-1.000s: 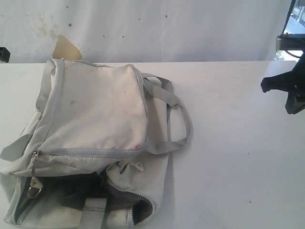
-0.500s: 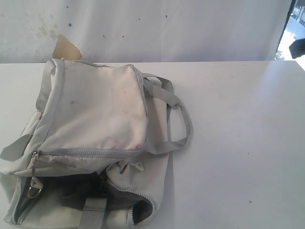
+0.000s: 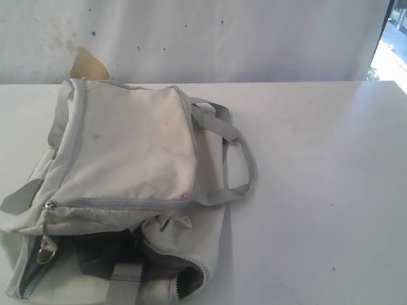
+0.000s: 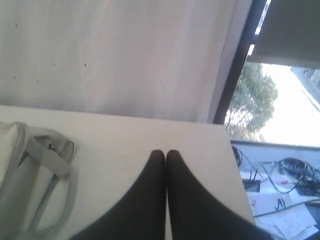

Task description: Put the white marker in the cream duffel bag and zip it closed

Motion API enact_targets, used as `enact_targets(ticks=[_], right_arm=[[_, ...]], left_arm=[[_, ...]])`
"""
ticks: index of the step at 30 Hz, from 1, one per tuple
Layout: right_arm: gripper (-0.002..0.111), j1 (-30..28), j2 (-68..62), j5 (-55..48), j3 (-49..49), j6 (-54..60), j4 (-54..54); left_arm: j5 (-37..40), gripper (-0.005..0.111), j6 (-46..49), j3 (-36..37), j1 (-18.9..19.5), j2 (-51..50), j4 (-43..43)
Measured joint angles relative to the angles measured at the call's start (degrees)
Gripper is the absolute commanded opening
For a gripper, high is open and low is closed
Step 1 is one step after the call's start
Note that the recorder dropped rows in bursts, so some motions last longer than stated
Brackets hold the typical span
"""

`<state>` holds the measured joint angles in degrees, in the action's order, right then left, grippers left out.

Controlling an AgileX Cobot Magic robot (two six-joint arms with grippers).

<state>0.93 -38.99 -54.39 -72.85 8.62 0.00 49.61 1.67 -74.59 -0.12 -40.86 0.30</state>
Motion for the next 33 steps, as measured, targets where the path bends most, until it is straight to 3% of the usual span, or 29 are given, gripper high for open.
enact_targets(ticks=[8,21,33], right_arm=[[0.000,0.0,13.8,0.1,0.0,0.0,-0.5],[0.000,0.0,30.4,-7.7,-0.2,0.0,-0.7],[0.000,0.0,38.2,-14.6,-0.2,0.0,-0.8]], left_arm=[[0.1,0.000,0.0,-0.1,0.0,14.0,0.0],[8.3,0.000,0.0,-0.3,0.0,33.2,0.0],[18.7,0.000,3.2,-0.4,0.0,40.9,0.0]])
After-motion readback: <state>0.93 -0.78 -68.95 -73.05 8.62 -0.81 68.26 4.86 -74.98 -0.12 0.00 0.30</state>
